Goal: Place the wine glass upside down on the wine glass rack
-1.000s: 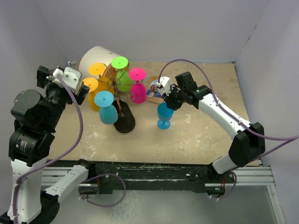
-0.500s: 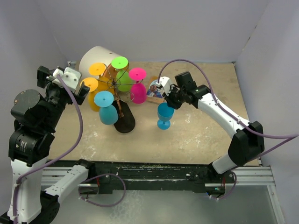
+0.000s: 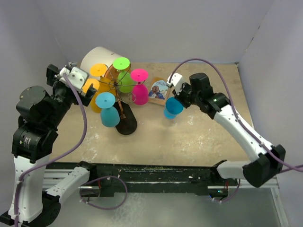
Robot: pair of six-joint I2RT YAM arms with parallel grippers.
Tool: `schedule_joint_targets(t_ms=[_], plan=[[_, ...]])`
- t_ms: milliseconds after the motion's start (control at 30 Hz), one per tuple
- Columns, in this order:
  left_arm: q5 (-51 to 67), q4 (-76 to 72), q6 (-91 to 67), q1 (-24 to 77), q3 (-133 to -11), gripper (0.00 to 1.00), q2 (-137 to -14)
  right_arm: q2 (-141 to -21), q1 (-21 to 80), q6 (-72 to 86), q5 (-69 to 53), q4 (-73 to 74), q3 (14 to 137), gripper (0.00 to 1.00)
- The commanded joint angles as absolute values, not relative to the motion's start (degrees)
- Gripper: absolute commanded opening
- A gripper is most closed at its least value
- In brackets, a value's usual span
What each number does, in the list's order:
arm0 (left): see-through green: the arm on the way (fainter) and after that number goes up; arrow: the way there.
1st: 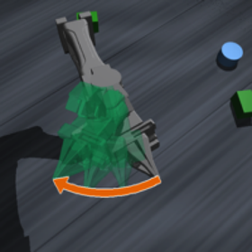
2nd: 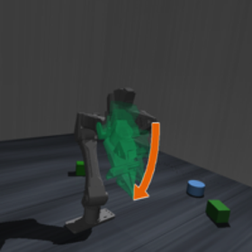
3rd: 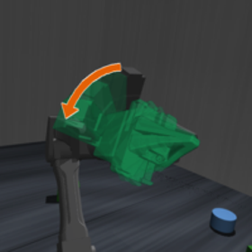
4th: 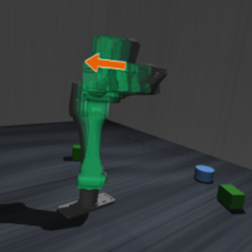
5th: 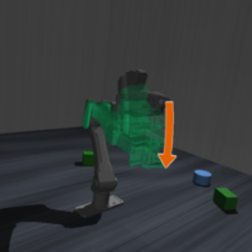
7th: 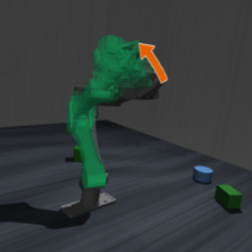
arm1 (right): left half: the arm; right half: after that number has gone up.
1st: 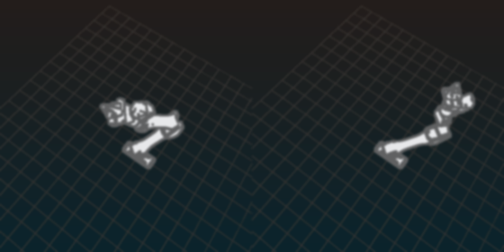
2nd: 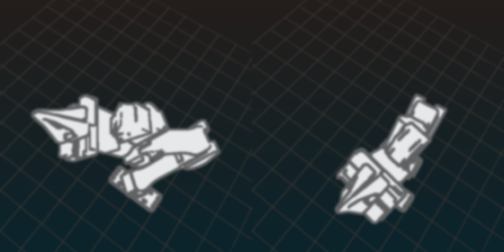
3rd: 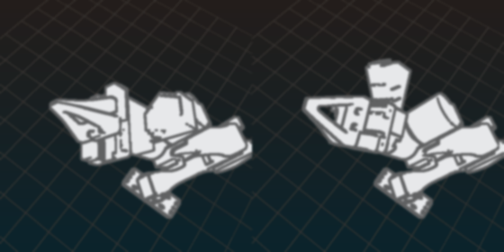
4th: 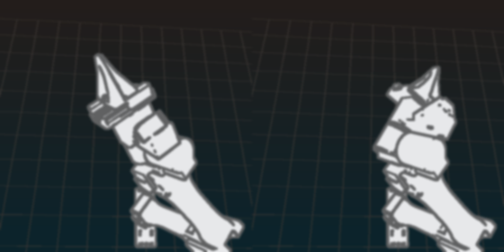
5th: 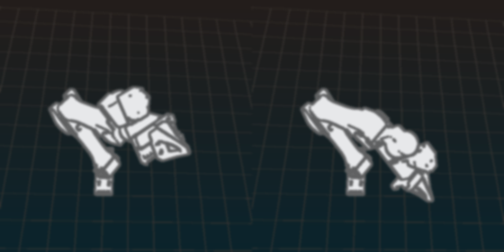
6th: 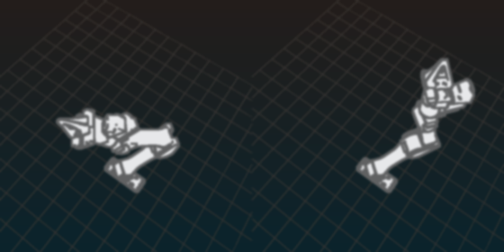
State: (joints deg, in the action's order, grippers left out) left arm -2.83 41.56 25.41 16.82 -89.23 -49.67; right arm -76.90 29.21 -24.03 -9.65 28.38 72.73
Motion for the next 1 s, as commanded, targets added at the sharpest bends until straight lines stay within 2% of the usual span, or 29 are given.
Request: schedule_joint_targets(t_ms=[0,233,467,733,967], plan=[[1.75,40.14,23.34,16.25,-89.56,0.99,-50.04,-68.59,27.75,-25.30,-4.16,20.77,70.58,0.00],[4.80,41.06,21.02,15.84,-91.47,0.99,-50.60,-55.01,17.62,-19.00,-6.52,13.62,62.89,0.00],[15.35,43.72,17.15,15.86,-96.33,0.99,-53.66,-46.14,10.70,-16.48,-11.02,14.76,62.36,0.00],[20.03,43.00,12.94,15.89,-102.96,0.99,-58.41,-47.33,10.50,-17.41,-6.29,21.35,72.27,0.00],[22.95,43.34,8.80,15.86,-106.06,0.99,-64.30,-51.51,10.52,-18.66,-6.78,24.56,83.24,0.00]])
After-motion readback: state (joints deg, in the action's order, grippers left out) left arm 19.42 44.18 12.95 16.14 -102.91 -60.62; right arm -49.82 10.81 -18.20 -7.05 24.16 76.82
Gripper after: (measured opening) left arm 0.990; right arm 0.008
